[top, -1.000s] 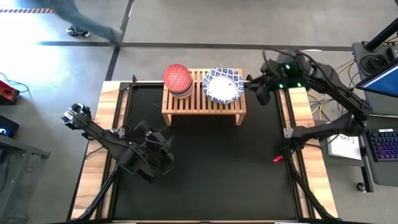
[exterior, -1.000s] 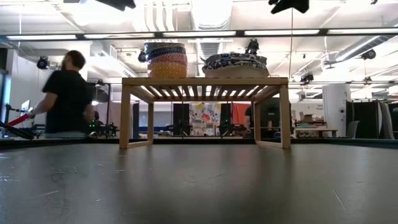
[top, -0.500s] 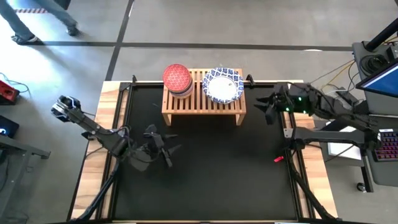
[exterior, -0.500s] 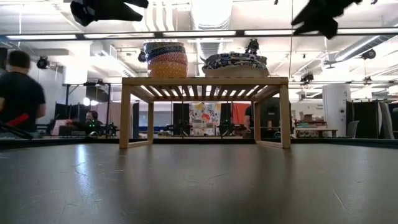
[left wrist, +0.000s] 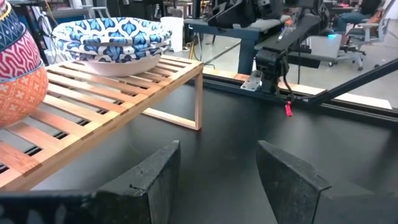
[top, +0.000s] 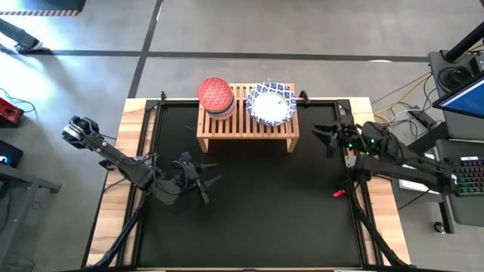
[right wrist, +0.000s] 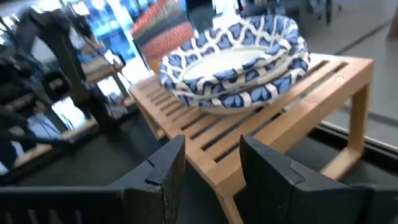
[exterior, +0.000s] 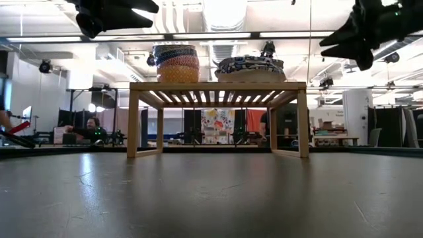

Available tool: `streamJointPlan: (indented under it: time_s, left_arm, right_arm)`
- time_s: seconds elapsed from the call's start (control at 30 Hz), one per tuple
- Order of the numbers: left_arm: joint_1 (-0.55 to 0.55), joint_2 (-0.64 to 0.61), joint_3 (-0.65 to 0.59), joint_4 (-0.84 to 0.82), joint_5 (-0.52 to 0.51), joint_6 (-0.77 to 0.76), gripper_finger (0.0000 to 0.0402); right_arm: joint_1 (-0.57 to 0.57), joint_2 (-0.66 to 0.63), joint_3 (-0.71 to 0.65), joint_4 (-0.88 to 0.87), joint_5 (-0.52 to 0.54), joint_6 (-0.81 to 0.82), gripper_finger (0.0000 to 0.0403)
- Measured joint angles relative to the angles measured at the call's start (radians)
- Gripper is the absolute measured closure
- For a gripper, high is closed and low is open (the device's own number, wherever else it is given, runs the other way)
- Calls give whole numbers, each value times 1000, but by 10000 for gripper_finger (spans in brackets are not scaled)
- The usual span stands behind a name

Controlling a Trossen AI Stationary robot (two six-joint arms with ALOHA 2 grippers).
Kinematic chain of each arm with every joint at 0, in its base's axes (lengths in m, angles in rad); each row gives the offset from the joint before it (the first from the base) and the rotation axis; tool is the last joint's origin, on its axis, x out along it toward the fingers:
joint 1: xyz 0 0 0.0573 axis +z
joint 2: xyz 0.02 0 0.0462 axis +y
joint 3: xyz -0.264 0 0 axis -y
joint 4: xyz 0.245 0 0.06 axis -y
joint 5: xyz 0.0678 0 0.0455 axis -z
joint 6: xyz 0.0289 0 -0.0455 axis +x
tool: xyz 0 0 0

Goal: Place and stack bowls onto a shelf
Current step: Return to Home Position

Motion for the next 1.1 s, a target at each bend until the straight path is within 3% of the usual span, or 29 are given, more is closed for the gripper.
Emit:
streamJointPlan:
  time_s: [0.43,0.87,1.1]
  left_arm:
    - [18,17,12,0,-3,-1,209]
    - [18,23,11,-1,10,-2,209]
    - [29,77,11,-1,77,-2,209]
  right_arm:
    - [4,-53,-311,485,39,5,260]
    - [4,-54,-421,508,60,9,260]
    - [4,-51,-425,501,79,11,260]
